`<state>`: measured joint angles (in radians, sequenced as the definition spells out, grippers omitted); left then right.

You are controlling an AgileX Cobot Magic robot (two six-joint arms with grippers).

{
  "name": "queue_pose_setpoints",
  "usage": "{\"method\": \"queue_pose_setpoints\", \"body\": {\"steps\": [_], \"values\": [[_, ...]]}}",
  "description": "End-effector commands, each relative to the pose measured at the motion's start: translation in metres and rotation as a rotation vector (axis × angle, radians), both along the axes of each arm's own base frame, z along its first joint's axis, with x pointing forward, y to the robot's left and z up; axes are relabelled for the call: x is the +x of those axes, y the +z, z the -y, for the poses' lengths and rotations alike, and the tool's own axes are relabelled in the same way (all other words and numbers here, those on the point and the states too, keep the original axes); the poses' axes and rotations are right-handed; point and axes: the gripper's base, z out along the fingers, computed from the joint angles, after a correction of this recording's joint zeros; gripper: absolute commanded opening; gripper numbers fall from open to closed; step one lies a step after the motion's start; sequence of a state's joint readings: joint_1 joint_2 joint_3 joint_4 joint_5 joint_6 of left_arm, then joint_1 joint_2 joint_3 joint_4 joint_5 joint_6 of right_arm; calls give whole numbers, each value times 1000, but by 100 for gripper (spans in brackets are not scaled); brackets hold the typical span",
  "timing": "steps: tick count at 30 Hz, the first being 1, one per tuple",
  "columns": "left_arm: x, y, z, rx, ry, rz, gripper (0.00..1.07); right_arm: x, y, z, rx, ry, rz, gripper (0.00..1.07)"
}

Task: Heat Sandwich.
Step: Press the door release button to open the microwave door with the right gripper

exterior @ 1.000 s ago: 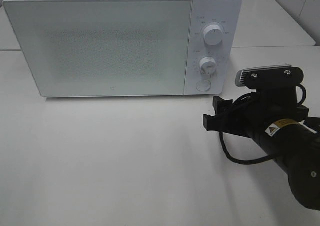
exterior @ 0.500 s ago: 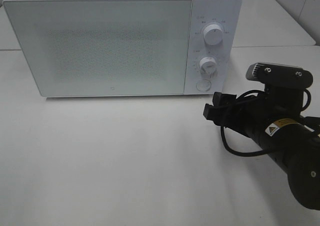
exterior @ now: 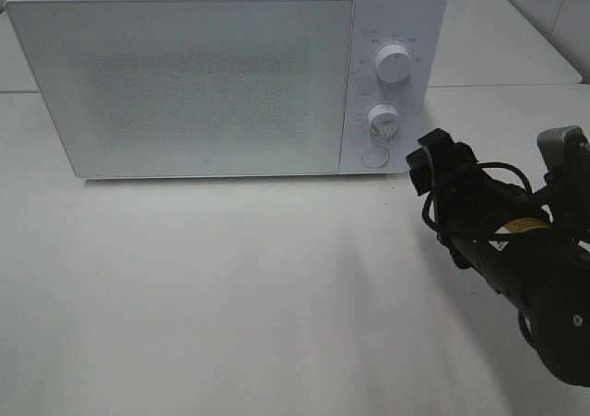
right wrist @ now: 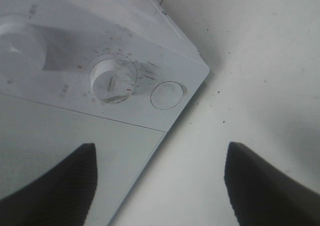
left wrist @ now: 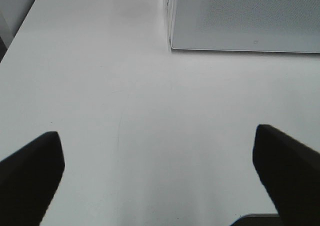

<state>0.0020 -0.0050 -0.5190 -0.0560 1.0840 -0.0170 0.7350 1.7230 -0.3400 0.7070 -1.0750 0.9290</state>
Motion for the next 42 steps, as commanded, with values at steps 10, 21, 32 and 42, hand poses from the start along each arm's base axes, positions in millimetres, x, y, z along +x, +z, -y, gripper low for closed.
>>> {"method": "queue_pose_setpoints", "body": {"steps": [10,21,32,42], "values": [[-2,0,0,-4,3,28,98,1,0,-2,269,-102,-34,20],[-2,0,0,-4,3,28,98,1,-1,-1,341,-142,-60,0],[-2,0,0,-4,3,28,98,16,-11,-13,361,-172,-72,0],[-2,0,0,-4,3,28,98,34,-26,-26,391,-199,-111,0]]}}
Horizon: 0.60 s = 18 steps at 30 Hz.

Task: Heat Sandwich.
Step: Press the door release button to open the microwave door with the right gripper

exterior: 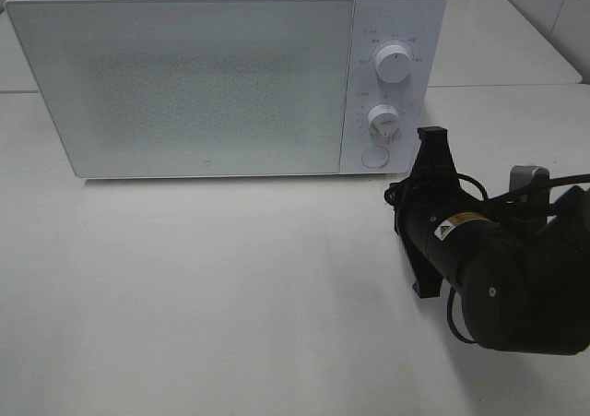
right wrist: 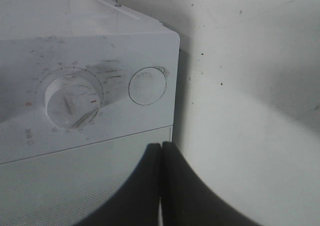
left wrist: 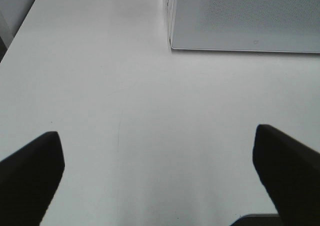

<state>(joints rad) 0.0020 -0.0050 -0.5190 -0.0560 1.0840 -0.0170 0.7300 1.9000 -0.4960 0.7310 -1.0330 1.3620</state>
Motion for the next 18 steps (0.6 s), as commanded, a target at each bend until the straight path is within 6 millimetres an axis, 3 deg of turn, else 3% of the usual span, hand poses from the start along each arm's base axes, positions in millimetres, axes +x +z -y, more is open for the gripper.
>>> {"method": "queue_pose_setpoints", "body": {"steps": [1,13,18], "values": [[-2,0,0,-4,3,28,98,9,-2,-2,12,-4,-25,0],[-2,0,0,-4,3,28,98,53,-8,-3,27,-19,-34,0],[-2,0,0,-4,3,28,98,62,-8,-2,28,-17,-30,0]]}}
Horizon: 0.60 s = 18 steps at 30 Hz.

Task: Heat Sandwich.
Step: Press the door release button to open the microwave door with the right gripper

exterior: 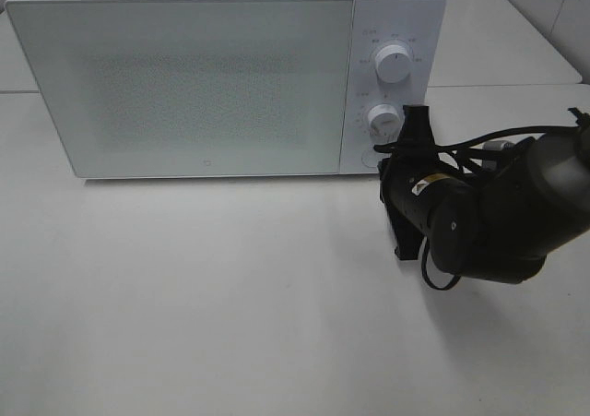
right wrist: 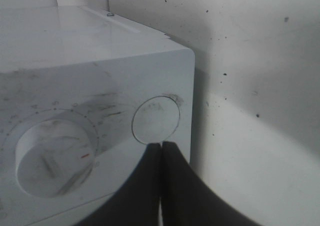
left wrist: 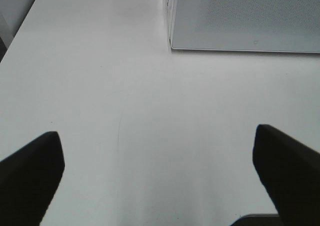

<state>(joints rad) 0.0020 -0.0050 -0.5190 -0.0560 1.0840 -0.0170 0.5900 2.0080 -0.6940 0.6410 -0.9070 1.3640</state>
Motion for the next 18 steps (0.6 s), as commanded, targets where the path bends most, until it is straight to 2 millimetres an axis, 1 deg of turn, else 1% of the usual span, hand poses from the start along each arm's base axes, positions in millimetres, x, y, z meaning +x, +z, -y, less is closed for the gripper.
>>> {"method": "queue_pose_setpoints", "body": {"steps": [1,4,9,18], "values": [[-2,0,0,-4,3,28,98,11,1,-2,-10,26,9,0],[-2,0,0,-4,3,28,98,20,-4,-4,-8,21,3,0],[-2,0,0,-4,3,28,98,26,-9,-8,-2,19,-3,0],[-2,0,0,-5,4,28,98,40,-13,-1,3,-31,5,0]]}}
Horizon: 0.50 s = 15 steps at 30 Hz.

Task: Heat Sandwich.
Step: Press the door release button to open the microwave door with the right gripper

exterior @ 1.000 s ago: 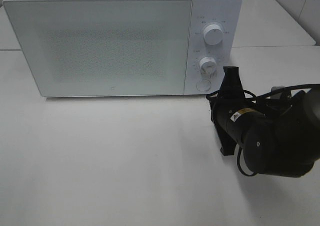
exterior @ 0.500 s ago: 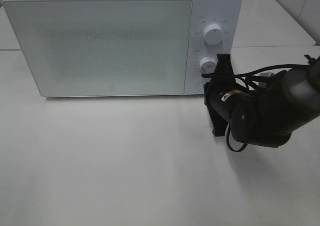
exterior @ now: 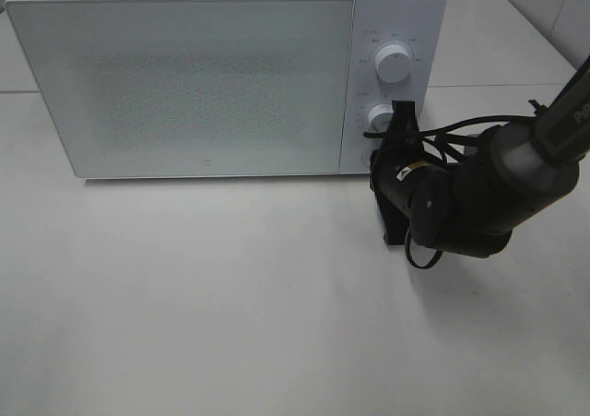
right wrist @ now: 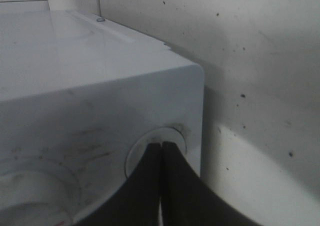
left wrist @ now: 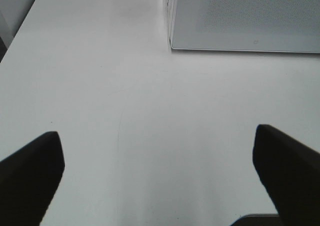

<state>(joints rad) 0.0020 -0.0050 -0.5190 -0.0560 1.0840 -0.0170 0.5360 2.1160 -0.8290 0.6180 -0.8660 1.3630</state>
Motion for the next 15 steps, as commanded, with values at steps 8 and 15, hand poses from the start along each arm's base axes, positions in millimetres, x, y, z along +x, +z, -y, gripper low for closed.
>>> {"method": "queue_pose_setpoints", "body": {"steps": [8,15], "values": [[-2,0,0,-4,3,28,98,16,11,3,-10,-16,66,0],[-2,0,0,-4,3,28,98,19,14,-2,4,-3,85,0]]}}
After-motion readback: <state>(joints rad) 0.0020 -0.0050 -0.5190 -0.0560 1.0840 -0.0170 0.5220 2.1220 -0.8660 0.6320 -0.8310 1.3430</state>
